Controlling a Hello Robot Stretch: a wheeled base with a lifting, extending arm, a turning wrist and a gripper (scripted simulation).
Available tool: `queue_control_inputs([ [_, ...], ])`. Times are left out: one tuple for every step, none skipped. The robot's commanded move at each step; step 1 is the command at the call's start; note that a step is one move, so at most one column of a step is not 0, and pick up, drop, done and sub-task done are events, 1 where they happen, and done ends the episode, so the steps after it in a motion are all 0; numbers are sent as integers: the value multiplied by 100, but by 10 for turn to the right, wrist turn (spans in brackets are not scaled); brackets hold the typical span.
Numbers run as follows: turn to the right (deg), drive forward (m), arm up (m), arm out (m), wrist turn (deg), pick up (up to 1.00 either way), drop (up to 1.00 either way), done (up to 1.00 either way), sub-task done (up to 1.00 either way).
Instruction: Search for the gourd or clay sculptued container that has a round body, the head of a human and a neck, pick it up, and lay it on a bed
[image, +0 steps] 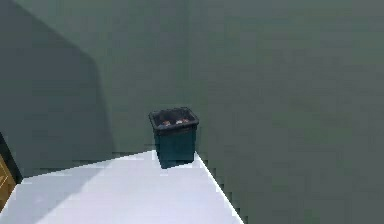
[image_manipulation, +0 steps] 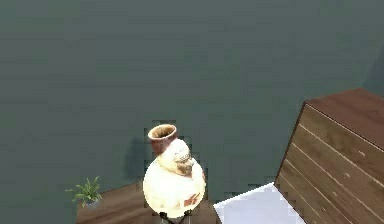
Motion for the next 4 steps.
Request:
queue_control_inputs([
  [0, 0, 0, 0, 0, 100, 0, 0, 0],
  [0, 0, 10, 0, 0, 0, 0, 0, 0],
  [0, 0, 38, 0, 0, 0, 0, 0, 0],
  [0, 0, 0, 0, -450, 0, 0, 0, 0],
])
